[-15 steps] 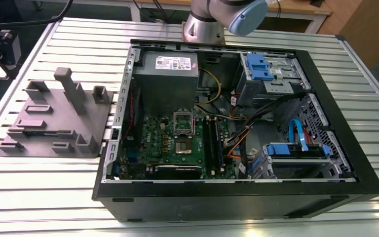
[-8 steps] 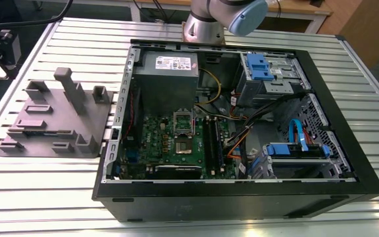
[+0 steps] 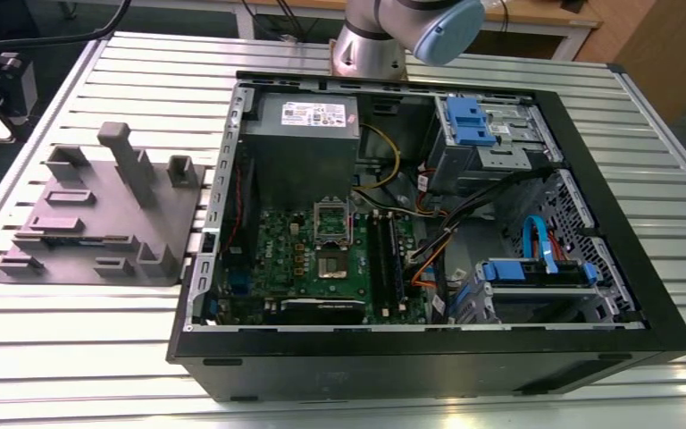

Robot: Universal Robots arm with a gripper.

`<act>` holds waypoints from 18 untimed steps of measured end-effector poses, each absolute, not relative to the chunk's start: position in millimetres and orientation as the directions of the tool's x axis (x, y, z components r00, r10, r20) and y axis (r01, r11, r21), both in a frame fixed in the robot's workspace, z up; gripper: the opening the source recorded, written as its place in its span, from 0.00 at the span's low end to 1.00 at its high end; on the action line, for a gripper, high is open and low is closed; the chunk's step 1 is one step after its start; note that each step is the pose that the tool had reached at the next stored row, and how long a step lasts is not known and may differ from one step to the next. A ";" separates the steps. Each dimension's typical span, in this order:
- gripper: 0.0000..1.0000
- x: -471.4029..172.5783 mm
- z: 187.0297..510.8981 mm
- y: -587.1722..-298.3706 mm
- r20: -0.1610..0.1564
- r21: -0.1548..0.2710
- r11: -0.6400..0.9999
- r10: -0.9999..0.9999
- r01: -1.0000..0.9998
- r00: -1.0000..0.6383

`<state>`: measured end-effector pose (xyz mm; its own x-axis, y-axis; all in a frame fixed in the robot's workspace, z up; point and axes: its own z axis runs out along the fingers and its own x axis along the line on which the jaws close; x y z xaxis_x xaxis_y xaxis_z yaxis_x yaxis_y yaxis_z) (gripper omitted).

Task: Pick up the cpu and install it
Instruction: 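Pick up the cpu and move it towards the insertion slot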

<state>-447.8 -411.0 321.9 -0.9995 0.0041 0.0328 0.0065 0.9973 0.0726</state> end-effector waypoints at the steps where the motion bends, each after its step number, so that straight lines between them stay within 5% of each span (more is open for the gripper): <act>1: 0.47 -447.8 322.0 -411.0 0.033 0.073 0.997 0.004 0.007 -0.999; 18: 0.47 -447.8 331.2 -411.0 0.033 0.073 0.997 0.004 0.007 -0.999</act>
<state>-447.8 -411.0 331.2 -0.9995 0.0041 0.0329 0.0065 0.9973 0.0726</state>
